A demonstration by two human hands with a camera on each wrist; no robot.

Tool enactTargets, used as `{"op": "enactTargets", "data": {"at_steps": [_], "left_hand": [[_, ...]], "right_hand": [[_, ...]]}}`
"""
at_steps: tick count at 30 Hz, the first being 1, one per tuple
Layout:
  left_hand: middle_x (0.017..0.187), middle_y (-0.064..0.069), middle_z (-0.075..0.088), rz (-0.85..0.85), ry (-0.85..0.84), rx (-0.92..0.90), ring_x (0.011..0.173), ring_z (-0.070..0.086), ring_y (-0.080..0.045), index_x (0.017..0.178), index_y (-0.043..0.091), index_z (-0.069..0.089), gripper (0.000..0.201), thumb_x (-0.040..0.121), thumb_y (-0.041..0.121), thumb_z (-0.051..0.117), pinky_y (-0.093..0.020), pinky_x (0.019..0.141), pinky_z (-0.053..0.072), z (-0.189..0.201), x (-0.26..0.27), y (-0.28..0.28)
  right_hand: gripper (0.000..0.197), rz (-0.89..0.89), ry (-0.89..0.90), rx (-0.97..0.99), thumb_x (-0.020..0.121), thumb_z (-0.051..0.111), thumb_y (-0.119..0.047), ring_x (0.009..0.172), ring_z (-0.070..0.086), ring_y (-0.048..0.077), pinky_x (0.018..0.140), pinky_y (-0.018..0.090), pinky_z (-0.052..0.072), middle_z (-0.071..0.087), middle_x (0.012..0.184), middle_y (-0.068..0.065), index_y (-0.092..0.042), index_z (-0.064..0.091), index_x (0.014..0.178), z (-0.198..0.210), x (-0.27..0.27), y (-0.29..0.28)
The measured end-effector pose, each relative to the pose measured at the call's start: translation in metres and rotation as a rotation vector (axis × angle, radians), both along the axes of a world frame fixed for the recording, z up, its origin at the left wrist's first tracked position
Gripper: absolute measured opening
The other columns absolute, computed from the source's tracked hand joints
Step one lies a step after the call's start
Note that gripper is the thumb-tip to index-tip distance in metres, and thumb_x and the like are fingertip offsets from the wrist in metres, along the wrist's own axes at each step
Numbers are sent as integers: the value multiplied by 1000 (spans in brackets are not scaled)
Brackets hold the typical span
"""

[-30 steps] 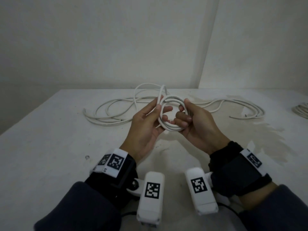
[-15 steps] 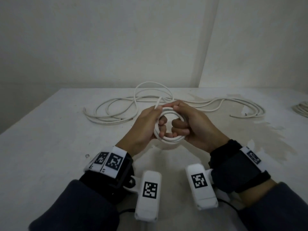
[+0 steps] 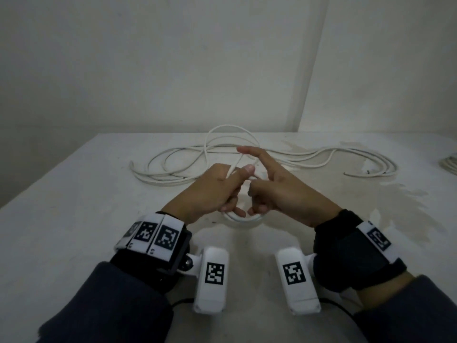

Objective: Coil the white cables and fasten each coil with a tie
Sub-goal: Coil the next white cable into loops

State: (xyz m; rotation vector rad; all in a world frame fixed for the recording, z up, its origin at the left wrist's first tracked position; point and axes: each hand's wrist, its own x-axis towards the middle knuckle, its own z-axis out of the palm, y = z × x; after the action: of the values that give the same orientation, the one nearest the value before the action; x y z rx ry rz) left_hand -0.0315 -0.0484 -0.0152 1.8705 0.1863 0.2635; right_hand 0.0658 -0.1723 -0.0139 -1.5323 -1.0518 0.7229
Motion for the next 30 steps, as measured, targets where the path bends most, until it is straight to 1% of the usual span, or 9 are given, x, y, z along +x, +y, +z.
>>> {"op": "enactTargets", "data": {"at_steps": [2,4,7,9,11,15,18,23,30], "left_hand": [[41,2,39,11,39,90,32,42,-7,73,4,59,43,97,37,47,-52,70,58,0,-1,0],[43,1,43,32,62,166,35,51,-9,81,-7,57,49,95,40,50,-52,68,57,-1,0,1],[52,2,48,63,51,289,47,66,-21,69,9,52,41,92,43,53,-30,49,47,0,2,4],[53,3,47,86,26,332,50,68,-22,63,15,46,42,91,44,54,-21,41,36,-1,2,5],[53,3,45,93,-2,322,49,67,-22,62,13,43,44,90,46,55,-29,45,43,-2,2,6],[49,-3,40,116,-84,139,35,52,-11,75,-10,50,55,87,43,58,-62,63,53,-1,3,4],[42,1,38,147,-196,26,32,40,-8,70,-3,51,41,91,32,57,-44,54,58,2,3,0],[41,5,32,241,-354,-170,33,30,-9,62,12,47,37,95,29,50,-25,47,49,0,3,2],[47,5,23,311,-371,-354,36,24,-8,55,20,38,44,94,38,49,-20,40,37,-4,5,3]], "right_hand": [[45,-62,-229,-13,85,56,-14,60,55,17,66,29,47,57,65,12,-43,45,117,2,3,-3],[32,-116,-323,-20,75,55,-33,75,54,6,75,24,41,59,80,6,-47,53,104,2,12,-6],[14,-256,-418,-1,81,57,-31,111,41,7,92,22,29,46,111,-2,-42,62,89,1,23,-10],[11,-233,-562,32,88,63,-27,108,47,5,93,20,30,51,106,-10,-37,60,84,2,24,-12],[13,-194,-597,119,87,68,-22,88,58,0,85,18,39,63,87,-14,-30,61,80,5,25,-14],[14,-318,-521,298,78,76,-26,63,57,-1,65,14,42,64,64,-13,-24,64,70,10,28,-14],[21,-348,-428,365,75,75,-33,58,53,7,56,20,40,63,61,1,-16,65,69,14,21,-13],[22,-257,-40,361,84,68,-15,59,43,11,47,19,37,53,74,16,-10,55,68,12,19,-13],[14,-168,276,288,75,68,-15,73,57,12,54,18,45,64,78,4,-14,60,62,1,16,-4]]}}
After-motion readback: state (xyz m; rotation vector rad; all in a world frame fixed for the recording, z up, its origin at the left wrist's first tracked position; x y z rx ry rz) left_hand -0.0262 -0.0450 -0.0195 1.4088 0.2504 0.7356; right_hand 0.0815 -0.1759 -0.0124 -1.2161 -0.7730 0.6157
